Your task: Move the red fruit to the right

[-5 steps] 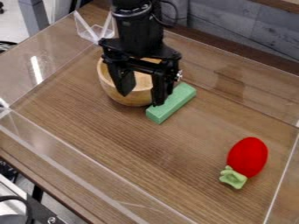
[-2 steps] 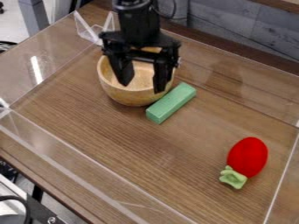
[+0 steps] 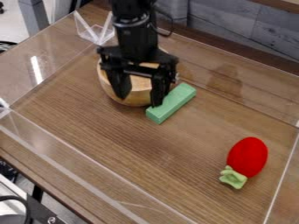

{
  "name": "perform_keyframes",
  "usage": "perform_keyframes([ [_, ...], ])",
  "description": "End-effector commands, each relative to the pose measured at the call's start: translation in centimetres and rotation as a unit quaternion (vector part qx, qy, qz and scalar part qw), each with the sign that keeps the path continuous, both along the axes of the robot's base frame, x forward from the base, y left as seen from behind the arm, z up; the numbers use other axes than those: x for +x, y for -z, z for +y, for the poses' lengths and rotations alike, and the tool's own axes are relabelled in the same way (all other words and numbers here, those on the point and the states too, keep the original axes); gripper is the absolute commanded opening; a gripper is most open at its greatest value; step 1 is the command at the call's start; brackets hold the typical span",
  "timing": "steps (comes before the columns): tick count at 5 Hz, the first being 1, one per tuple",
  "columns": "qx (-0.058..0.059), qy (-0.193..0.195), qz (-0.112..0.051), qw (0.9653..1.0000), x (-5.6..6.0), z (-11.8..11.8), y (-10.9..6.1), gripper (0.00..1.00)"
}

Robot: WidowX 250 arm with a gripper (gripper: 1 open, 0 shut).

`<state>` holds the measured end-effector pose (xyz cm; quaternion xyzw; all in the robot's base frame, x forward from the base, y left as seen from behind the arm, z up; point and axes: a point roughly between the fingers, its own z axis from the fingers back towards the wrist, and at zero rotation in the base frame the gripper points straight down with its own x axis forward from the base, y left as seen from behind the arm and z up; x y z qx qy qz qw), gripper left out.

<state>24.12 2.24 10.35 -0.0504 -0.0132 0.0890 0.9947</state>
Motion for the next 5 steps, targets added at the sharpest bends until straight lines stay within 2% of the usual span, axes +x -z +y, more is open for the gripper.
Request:
perform_keyframes([
  [1,0.009,0.011,-0.034,0.9993,1.0,1.0,-2.9,1.00],
  [2,0.011,0.019,-0.037,0.9991,0.7,0.4,-2.1,1.00],
  [3,0.012,0.027,-0.035,0.9990,0.6,-0.1,-1.4,0.00],
  [5,0.011,0.036,-0.039,0.9985,1.6,0.7,-1.0,0.00],
])
